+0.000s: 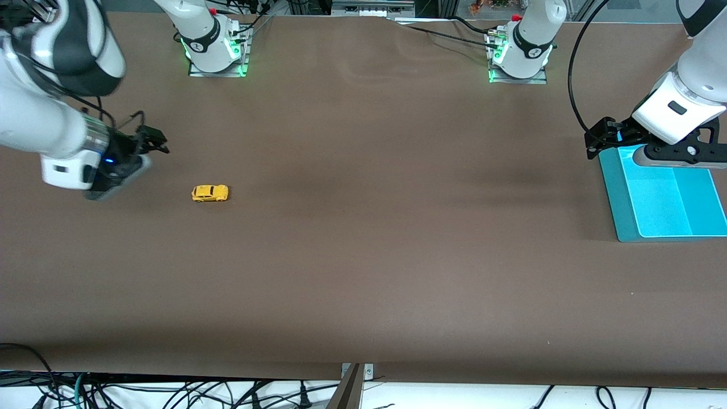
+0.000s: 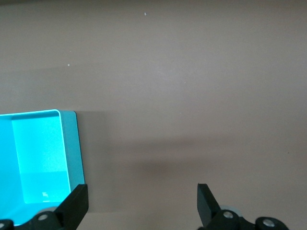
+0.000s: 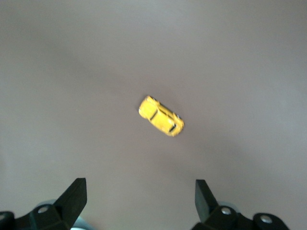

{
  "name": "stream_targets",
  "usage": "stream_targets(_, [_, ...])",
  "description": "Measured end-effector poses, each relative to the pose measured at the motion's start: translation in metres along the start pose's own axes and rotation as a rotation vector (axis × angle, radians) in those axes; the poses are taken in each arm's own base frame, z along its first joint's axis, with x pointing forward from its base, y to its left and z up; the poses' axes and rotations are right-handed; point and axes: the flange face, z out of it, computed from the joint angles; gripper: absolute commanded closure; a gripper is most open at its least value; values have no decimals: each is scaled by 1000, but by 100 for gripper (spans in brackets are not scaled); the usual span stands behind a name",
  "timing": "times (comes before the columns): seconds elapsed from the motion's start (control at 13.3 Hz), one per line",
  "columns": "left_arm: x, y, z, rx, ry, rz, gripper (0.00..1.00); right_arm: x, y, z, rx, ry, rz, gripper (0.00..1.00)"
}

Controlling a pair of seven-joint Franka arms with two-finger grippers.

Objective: Wind and store yellow beetle car
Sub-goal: 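Move the right gripper down toward the yellow toy car, then close the right gripper on the yellow car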

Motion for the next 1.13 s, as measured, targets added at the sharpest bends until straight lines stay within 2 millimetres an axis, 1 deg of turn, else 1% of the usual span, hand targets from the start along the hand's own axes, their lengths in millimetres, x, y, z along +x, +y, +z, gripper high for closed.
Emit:
stream_targets(0.15, [0,0,0,0,0,0,0,8,-3,35,-12,12,-151,0])
stream_targets(0.38, [0,0,0,0,0,0,0,18,12,82,-29,27,-376,0])
stream_targets(0.53, [0,-1,0,0,0,-1,0,22,21,121,-86,23,-516,0])
stream_targets(0.68, [0,0,0,0,0,-1,0,15,16,162,-121,28,-598,0])
stream_targets(0.83, [0,0,0,0,-1,-1,0,4,5,193,-142,45,-652,0])
stream_targets(0.98, [-1,-1,1,1,-7,-1,0,-7,-6,219,-173,72,-710,0])
stream_targets(1.13, [-1,0,1,1,-11,-1,0,-16,-14,234,-184,83,-736,0])
